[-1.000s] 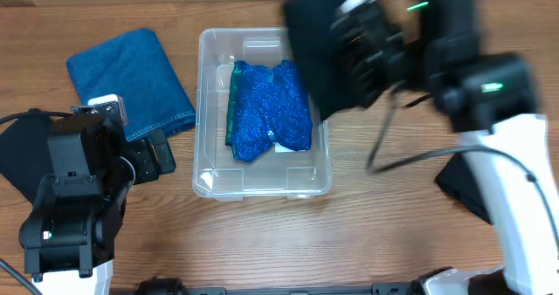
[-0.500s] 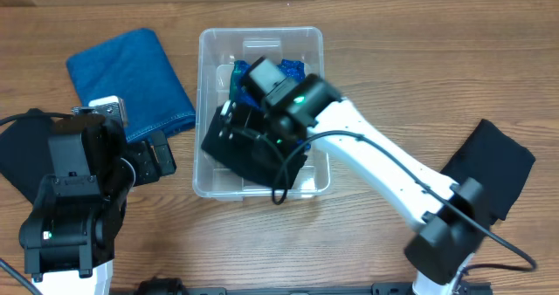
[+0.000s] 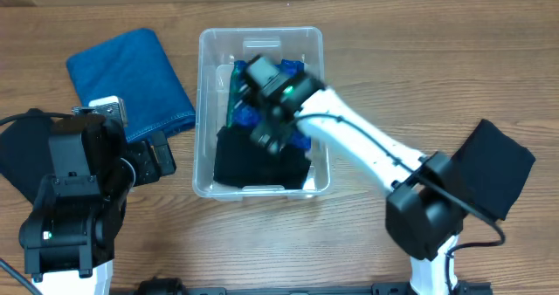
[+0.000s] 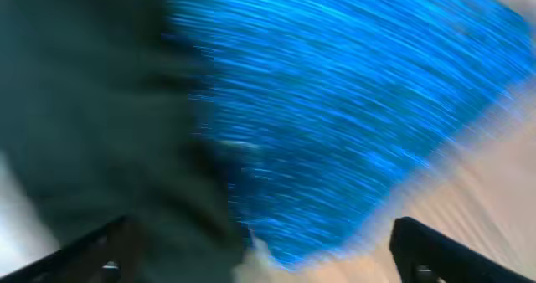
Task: Pack container
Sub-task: 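Place the black cloth into the bin's front half with the right gripper, then grasp the second black cloth on the right with the right gripper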
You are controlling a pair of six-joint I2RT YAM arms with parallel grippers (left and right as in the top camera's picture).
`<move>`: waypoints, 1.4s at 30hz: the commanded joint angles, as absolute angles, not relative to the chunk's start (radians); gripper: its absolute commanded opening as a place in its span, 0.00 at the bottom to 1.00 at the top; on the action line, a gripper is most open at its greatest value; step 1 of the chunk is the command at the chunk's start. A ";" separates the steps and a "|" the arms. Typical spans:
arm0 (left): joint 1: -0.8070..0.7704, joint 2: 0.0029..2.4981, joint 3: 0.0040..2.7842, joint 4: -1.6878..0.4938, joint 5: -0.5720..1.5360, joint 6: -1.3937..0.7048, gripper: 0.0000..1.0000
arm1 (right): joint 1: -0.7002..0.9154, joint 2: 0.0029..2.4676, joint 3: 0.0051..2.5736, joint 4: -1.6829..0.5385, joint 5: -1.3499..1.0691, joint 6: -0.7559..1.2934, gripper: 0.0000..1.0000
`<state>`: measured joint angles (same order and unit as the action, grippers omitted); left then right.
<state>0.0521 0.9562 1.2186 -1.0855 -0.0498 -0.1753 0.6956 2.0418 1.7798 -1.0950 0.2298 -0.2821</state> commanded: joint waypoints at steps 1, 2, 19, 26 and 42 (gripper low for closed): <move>0.046 0.955 1.245 -1.089 -0.059 -0.153 1.00 | 0.621 1.989 1.813 -1.116 0.577 0.009 1.00; 0.046 0.955 1.245 -1.089 -0.060 -0.153 1.00 | 0.610 1.969 1.814 -1.120 0.596 0.038 1.00; 0.046 0.955 1.245 -1.088 -0.060 -0.153 1.00 | -0.112 1.539 1.789 -1.276 0.141 0.331 1.00; 0.046 0.955 1.245 -1.087 -0.060 -0.153 1.00 | -0.611 1.539 1.463 -1.229 -0.102 0.276 1.00; 0.046 0.956 1.245 -1.085 -0.059 -0.153 1.00 | -0.855 1.573 0.886 -0.739 -0.166 0.262 1.00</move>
<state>0.0521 0.9562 1.2186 -1.0859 -0.0498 -0.1757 -0.8547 1.5551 0.9321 -0.7872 -0.1730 0.2665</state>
